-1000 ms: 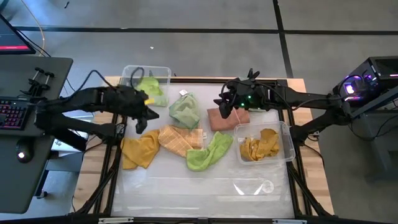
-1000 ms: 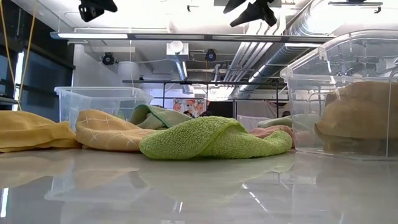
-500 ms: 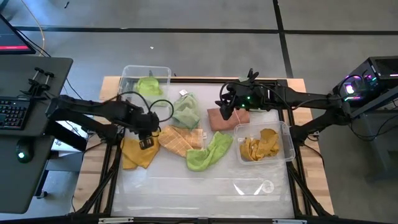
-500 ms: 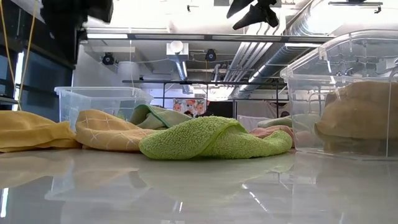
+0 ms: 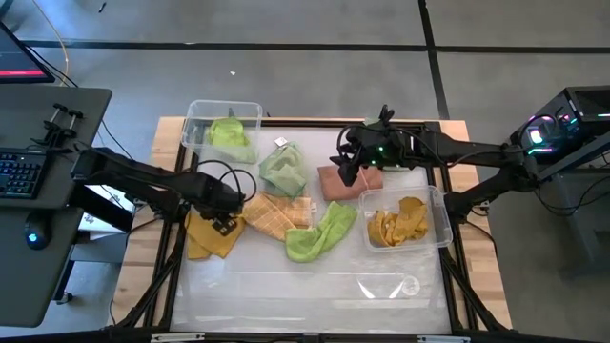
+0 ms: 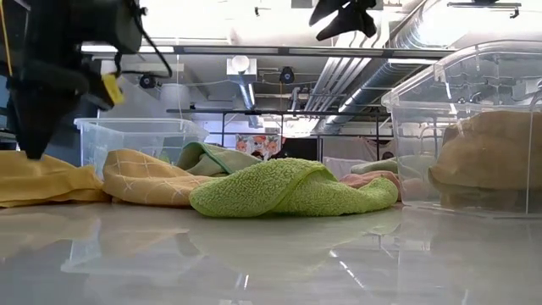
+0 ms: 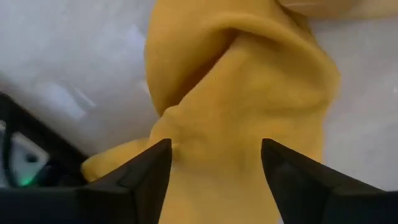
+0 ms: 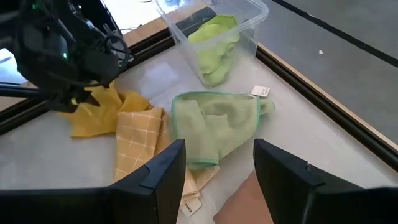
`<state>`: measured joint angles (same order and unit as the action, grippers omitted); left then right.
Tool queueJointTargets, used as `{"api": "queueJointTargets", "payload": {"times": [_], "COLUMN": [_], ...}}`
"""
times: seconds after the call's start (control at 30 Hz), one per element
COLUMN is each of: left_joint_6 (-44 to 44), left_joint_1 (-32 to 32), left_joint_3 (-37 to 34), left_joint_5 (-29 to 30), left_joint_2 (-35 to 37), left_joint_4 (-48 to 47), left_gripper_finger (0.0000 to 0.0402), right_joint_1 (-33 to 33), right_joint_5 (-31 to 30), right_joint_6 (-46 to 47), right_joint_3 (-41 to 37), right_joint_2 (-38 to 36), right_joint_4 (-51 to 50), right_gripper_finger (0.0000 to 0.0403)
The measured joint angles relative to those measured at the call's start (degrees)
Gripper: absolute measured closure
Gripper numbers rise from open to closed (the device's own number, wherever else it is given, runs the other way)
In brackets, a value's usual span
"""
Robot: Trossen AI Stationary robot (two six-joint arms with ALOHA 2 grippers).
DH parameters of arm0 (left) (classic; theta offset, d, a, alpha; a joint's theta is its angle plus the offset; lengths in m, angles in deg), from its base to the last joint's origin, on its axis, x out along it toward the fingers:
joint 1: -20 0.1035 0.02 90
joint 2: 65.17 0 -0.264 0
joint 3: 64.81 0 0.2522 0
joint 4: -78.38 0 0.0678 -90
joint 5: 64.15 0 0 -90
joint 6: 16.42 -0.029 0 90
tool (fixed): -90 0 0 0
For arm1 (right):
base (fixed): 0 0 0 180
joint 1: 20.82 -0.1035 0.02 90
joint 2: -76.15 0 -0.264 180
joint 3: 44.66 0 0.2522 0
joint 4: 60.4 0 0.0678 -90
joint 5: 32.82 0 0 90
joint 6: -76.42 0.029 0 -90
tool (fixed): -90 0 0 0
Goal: Sort towels by color in basket
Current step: Put the yellow towel into the right transparent bin
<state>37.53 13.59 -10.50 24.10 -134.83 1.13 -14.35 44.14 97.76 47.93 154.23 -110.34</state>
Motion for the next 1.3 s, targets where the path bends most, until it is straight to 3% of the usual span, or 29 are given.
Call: {"api": "queueJointTargets", "payload": {"times": [0.17, 0.33, 0.53, 0.73, 0.93, 1.1, 1.3], "left_joint_6": [2.98, 1.23, -3.35, -9.19, -17.23, -21.64, -22.89], "left_joint_1": [0.02, -0.18, -0.18, -0.18, -0.74, -1.27, -1.23], "left_joint_3": [-4.18, -6.15, -7.56, -5.0, 2.47, 12.97, 28.61], "left_joint_5": [-3.34, -3.57, -4.42, -6.63, -9.31, -9.76, -8.62], "left_joint_2": [-1.22, -3.83, -8.13, -9.32, -5.19, -1.18, 0.47], "left_joint_4": [4.42, 6.58, 12.28, 9.42, -1.75, -13.11, -12.05], "left_gripper_finger": [0.0152, 0.0181, 0.0267, 0.0384, 0.0384, 0.0397, 0.0398], "right_joint_1": [0.32, 0.3, 0.3, 0.3, 0.3, 0.3, 0.3], "right_joint_5": [-0.04, -0.04, -0.04, -0.09, -0.07, -0.26, 0.17], "right_joint_6": [0.04, 0.42, 1.56, 5.66, 5.19, 3.67, 2.01], "right_joint_3": [0.0, 0.0, 0.0, 0.0, 0.0, 0.0, 0.0], "right_joint_2": [0.0, 0.0, 0.0, 0.0, 0.0, 0.0, 0.0], "right_joint_4": [0.04, 0.33, 0.39, 0.45, 0.38, 0.2, 0.3], "right_gripper_finger": [0.0219, 0.0219, 0.0219, 0.0219, 0.0219, 0.0219, 0.0219]}}
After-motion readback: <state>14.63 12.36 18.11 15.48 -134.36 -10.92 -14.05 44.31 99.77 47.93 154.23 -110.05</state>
